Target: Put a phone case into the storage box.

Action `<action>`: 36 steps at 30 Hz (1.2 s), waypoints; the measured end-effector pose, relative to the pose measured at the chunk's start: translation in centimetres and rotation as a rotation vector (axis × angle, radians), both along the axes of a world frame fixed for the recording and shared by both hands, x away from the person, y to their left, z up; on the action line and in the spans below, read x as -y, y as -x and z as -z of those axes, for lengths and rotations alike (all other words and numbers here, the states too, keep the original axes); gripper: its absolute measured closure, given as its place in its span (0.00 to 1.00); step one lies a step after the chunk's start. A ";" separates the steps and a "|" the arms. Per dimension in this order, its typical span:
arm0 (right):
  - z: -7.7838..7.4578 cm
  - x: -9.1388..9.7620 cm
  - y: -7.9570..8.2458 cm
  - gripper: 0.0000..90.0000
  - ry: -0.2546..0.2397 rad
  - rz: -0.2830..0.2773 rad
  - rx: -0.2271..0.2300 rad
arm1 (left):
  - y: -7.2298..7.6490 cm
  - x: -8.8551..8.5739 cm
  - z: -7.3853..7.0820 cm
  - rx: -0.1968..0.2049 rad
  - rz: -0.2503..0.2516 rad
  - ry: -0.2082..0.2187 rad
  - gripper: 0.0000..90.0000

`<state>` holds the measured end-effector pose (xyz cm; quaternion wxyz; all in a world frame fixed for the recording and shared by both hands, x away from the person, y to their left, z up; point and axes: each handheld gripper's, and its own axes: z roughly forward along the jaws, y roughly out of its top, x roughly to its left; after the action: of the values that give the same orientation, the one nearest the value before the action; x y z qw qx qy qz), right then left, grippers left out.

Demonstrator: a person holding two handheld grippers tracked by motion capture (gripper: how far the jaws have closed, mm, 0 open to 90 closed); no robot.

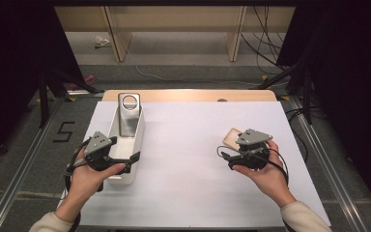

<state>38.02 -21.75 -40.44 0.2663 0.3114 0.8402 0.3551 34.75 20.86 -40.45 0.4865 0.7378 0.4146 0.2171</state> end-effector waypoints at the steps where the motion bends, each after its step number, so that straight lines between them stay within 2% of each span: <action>1: 0.0 0.0 0.0 0.19 0.000 0.000 0.000 | 0.0 0.0 0.0 0.000 0.000 0.000 0.01; 4: 0.0 0.1 0.0 0.19 -0.001 0.005 -0.002 | 0.5 0.6 0.4 -0.010 0.029 -0.007 0.01; 8: -0.1 0.1 0.0 0.19 -0.009 0.007 -0.002 | 0.8 0.9 0.6 -0.017 0.042 -0.011 0.01; 16: -0.4 0.6 -0.3 0.19 -0.021 0.025 0.003 | 0.6 0.8 0.7 -0.018 0.034 -0.009 0.00; 20: -0.6 1.2 -0.9 0.22 -0.037 0.050 -0.023 | 0.6 0.8 0.9 -0.019 0.038 -0.004 0.00; 22: -0.7 1.8 -1.3 0.39 -0.030 0.070 -0.038 | 0.6 0.8 0.9 -0.018 0.039 -0.008 0.01; 24: -0.7 2.5 -1.8 0.50 -0.026 0.096 -0.063 | 0.6 0.8 0.9 -0.015 0.036 -0.016 0.01; 25: -0.6 2.8 -2.0 0.60 -0.016 0.104 -0.075 | 0.6 0.8 0.9 -0.015 0.036 -0.016 0.01; 27: -0.4 3.7 -2.5 0.71 0.007 0.121 -0.119 | 0.7 1.0 0.8 -0.014 0.037 -0.023 0.02; 28: -0.4 3.7 -2.5 0.71 0.007 0.121 -0.119 | 0.7 1.0 0.8 -0.014 0.037 -0.023 0.02; 29: -0.2 4.1 -2.7 0.80 0.013 0.131 -0.139 | 0.7 1.1 0.8 -0.025 0.025 -0.038 0.02; 30: 0.1 5.1 -3.3 0.93 0.024 0.161 -0.190 | 0.7 1.1 0.8 -0.025 0.023 -0.038 0.03; 32: 0.3 5.8 -3.8 1.00 0.041 0.181 -0.216 | 0.7 1.1 0.8 -0.024 0.024 -0.035 0.03; 34: 0.5 6.6 -4.5 1.00 0.060 0.218 -0.229 | 0.7 1.1 0.8 -0.022 0.026 -0.034 0.03; 35: 0.5 6.6 -4.5 1.00 0.060 0.218 -0.229 | 0.7 1.1 0.9 -0.022 0.026 -0.031 0.03; 36: 0.6 7.4 -5.4 1.00 0.073 0.251 -0.239 | 0.6 1.0 0.9 -0.020 0.026 -0.030 0.03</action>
<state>43.45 -29.17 -41.01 0.2176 0.4439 0.8328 0.2490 34.11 19.85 -41.34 0.4741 0.7525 0.4063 0.2096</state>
